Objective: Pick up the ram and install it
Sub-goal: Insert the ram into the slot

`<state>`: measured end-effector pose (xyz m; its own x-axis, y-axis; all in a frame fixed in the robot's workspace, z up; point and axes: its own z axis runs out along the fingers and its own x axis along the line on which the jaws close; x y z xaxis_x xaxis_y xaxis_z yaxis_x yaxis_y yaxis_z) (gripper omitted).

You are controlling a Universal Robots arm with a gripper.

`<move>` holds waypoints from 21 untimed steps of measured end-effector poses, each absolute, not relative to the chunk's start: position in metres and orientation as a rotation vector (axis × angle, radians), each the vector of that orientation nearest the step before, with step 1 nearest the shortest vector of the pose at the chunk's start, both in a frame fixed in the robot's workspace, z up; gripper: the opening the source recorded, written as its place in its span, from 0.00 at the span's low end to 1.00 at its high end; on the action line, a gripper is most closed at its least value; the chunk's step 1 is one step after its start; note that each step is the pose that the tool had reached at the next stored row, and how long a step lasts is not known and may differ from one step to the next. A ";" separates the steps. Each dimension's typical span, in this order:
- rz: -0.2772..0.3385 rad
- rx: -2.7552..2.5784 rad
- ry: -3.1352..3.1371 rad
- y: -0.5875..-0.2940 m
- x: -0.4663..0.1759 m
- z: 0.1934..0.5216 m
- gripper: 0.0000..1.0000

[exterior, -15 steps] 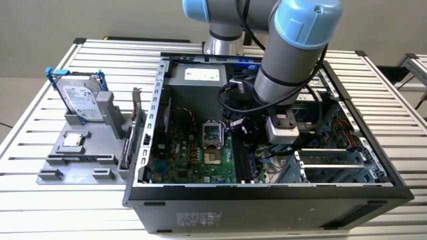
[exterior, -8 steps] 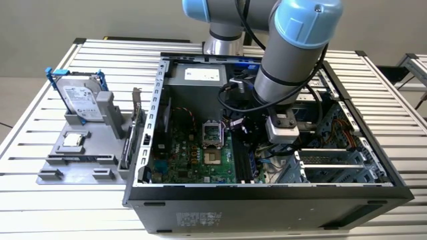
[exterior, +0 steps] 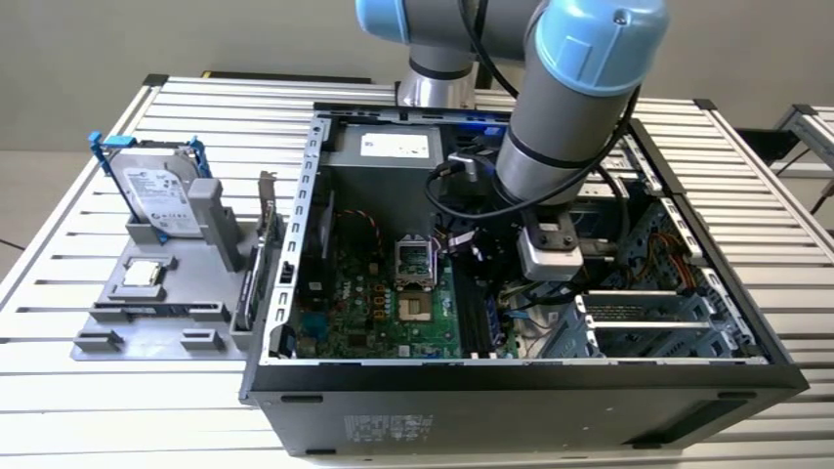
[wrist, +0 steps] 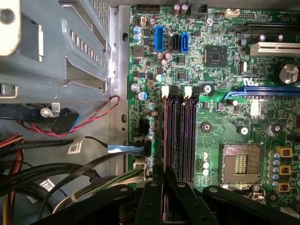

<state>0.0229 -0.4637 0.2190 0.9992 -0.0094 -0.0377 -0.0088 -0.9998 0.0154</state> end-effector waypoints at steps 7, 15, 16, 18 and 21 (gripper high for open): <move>-0.059 3.126 -0.031 -0.464 0.021 0.217 0.00; -0.059 3.126 -0.041 -0.464 0.021 0.214 0.00; -0.059 3.125 -0.041 -0.464 0.021 0.214 0.00; -0.059 3.126 -0.042 -0.464 0.021 0.214 0.00; -0.059 3.126 -0.042 -0.464 0.021 0.214 0.00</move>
